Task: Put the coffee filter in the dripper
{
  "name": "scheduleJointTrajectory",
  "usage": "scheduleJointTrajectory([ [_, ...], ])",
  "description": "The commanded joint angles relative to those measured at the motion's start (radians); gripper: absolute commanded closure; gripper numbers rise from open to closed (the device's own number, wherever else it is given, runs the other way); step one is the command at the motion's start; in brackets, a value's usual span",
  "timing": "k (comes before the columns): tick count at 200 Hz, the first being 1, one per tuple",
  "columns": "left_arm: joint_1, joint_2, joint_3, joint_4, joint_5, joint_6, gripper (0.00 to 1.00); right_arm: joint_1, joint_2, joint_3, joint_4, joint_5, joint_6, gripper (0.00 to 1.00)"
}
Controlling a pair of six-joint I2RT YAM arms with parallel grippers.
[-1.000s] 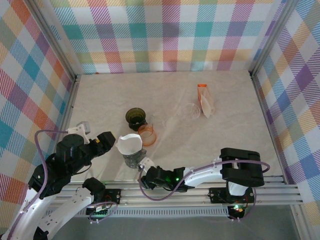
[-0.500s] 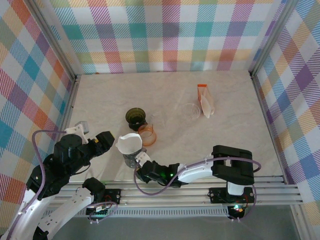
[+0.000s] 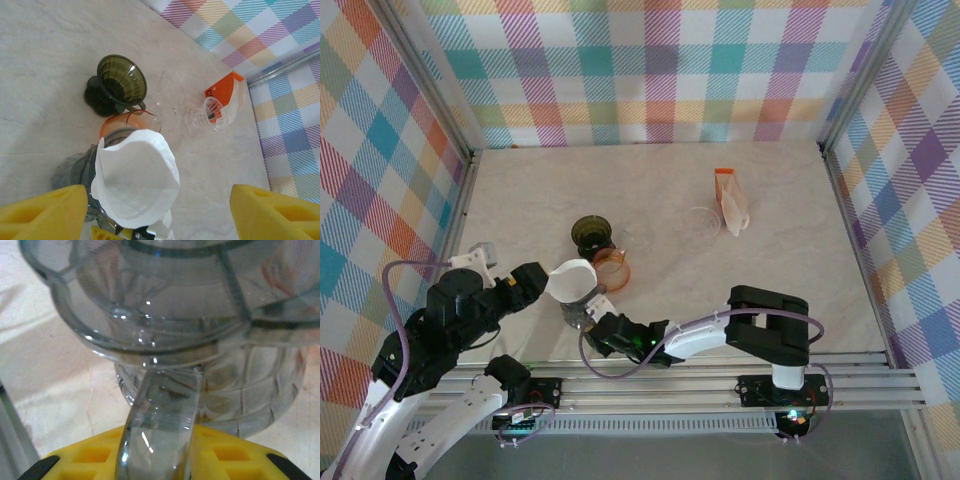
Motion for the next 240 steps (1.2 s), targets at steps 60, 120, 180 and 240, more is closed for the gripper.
scheduleJointTrajectory([
  [60,0.01,-0.032,0.046,-0.049,-0.03,-0.001,0.25,-0.075,0.131,0.158,0.065,0.006,0.011,0.66],
  [120,0.01,-0.037,0.048,-0.07,-0.036,0.001,0.25,-0.135,0.226,0.276,0.042,0.005,0.029,0.66],
  [180,0.01,-0.04,0.036,-0.073,-0.042,0.0,0.25,-0.186,0.322,0.403,-0.013,-0.04,0.037,0.65],
  [240,0.01,-0.036,0.02,-0.057,-0.036,-0.007,0.25,-0.196,0.306,0.398,0.011,-0.101,0.017,0.56],
])
